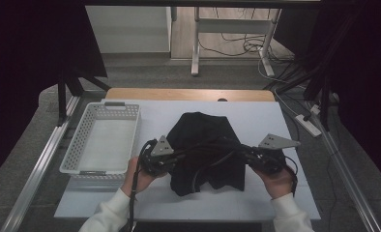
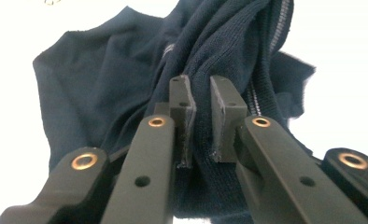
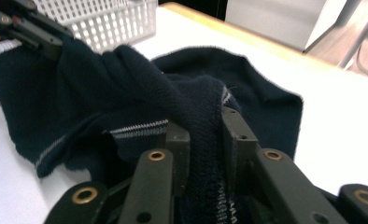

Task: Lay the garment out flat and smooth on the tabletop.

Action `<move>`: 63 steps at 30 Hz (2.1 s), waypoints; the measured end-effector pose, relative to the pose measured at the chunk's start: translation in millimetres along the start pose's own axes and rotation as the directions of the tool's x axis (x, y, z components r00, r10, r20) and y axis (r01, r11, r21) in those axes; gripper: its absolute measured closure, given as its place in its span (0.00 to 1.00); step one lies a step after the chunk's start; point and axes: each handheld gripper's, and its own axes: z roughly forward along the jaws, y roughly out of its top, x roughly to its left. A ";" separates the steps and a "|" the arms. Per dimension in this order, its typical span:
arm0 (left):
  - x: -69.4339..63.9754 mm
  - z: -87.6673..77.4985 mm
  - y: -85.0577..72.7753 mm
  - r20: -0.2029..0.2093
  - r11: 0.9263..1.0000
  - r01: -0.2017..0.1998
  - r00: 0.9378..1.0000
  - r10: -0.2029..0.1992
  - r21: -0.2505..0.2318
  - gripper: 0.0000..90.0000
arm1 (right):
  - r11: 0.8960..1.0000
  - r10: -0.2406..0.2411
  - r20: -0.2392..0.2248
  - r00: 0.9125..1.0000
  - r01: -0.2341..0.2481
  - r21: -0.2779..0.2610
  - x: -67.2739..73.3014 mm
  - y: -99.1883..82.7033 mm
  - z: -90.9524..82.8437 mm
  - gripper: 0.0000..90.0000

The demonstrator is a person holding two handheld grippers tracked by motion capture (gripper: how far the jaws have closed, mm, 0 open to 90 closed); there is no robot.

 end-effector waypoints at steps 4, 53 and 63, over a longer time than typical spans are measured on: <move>8.7 11.0 -6.2 -0.010 0.999 0.037 0.999 -0.037 0.018 0.87 | 0.999 0.013 0.013 1.000 -0.014 0.045 -3.0 -9.3 20.6 0.71; -59.2 53.5 -16.3 0.125 0.963 -0.143 0.985 0.117 0.230 0.35 | 0.995 0.101 0.032 0.994 -0.101 0.010 -13.5 -25.5 5.3 0.41; -50.3 59.1 -27.2 0.147 0.961 -0.130 0.984 0.096 0.244 0.29 | 0.994 0.103 0.040 0.994 -0.104 0.024 -15.0 -29.3 6.3 0.41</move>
